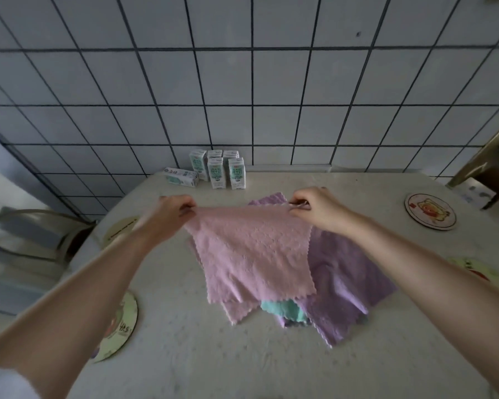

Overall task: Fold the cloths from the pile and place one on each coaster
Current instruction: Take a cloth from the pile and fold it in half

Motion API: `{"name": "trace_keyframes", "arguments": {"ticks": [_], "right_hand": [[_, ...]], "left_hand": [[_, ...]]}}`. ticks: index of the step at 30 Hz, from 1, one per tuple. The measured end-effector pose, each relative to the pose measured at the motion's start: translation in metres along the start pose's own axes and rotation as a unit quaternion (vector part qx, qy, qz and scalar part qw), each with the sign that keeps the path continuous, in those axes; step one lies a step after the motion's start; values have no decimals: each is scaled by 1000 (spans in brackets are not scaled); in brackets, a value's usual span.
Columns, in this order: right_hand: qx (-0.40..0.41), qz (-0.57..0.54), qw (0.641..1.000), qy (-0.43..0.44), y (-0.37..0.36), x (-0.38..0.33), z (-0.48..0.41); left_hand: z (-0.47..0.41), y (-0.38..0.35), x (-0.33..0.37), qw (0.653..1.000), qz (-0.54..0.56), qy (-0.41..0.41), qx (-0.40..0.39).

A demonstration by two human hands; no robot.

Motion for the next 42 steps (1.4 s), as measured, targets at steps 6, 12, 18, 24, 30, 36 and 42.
{"name": "trace_keyframes", "arguments": {"ticks": [6, 12, 18, 24, 30, 36, 42], "right_hand": [[80, 28, 996, 40, -14, -63, 39], [117, 27, 991, 62, -51, -116, 112], [107, 14, 992, 58, -129, -121, 192], [12, 24, 1000, -1, -204, -104, 262], [-88, 68, 993, -34, -255, -83, 325], [-188, 61, 980, -35, -274, -72, 361], [-117, -16, 988, -97, -264, -60, 331]], "left_hand": [[73, 61, -5, 996, -44, -15, 77], [158, 81, -23, 983, -86, -95, 134], [258, 47, -39, 983, -61, -120, 124], [348, -17, -55, 992, -3, -120, 30], [419, -67, -56, 992, 35, -104, -62], [446, -90, -55, 980, 105, 24, -166], [404, -85, -73, 960, 177, 136, -167]]}}
Point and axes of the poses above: each hand's wrist, its own z-axis away from the middle knuckle, its own y-axis out of the back of the hand, x = y × z, the point moved 1 cm from there along -z, towards the middle knuckle, and after that the axes turned 10 degrees about -y, right-handed, at the moved point
